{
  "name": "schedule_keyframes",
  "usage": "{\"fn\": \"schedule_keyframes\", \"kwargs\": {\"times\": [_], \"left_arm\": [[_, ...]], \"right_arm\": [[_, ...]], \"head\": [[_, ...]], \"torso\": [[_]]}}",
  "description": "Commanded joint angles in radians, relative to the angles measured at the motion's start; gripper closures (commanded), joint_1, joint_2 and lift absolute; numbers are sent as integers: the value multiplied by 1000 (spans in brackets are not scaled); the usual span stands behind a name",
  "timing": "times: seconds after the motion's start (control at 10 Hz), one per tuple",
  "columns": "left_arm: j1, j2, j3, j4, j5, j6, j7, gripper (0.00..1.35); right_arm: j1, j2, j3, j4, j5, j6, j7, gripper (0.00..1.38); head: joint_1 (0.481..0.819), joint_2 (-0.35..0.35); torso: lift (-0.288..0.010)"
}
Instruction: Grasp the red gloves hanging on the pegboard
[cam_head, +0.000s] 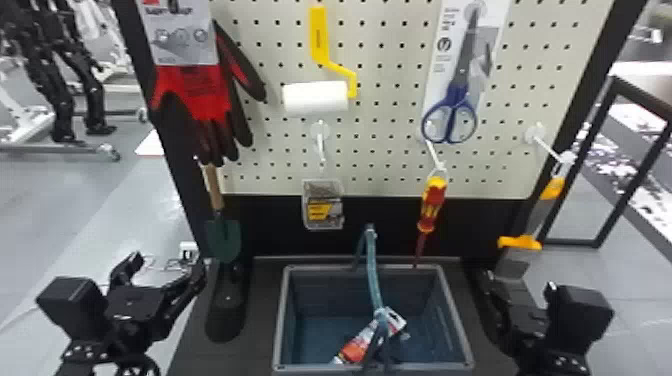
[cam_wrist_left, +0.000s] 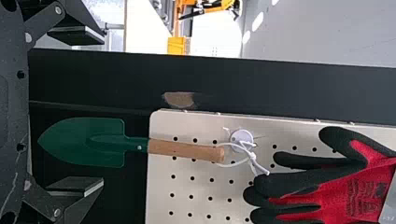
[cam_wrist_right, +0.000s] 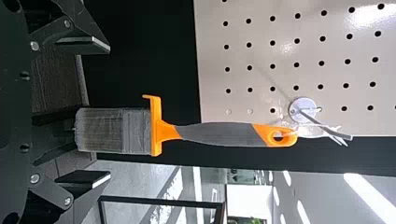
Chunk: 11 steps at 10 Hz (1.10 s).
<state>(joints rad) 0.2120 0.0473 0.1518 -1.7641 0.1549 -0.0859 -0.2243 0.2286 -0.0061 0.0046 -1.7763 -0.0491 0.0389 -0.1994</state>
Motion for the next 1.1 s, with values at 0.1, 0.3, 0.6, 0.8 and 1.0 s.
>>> {"fn": "schedule_keyframes", "kwargs": {"times": [0.1,0.3,0.6,0.8,1.0], "left_arm": [[3,0,0,0,2,-3,-1,225],[4,0,0,2,2,-8,0,225],[1,0,-5,3,3,-6,0,225],[-2,3,-14,-9,43,-5,0,225],[-8,14,-18,-77,51,40,0,225]], "right_arm": [[0,0,0,1,0,-4,0,321],[0,0,0,3,0,-5,0,321],[0,0,0,5,0,-7,0,323],[2,0,0,5,0,-7,0,323],[2,0,0,5,0,-7,0,321]], "head": [[549,0],[549,0],[549,0],[549,0],[549,0]], "torso": [[-100],[-100],[-100],[-100],[-100]]}}
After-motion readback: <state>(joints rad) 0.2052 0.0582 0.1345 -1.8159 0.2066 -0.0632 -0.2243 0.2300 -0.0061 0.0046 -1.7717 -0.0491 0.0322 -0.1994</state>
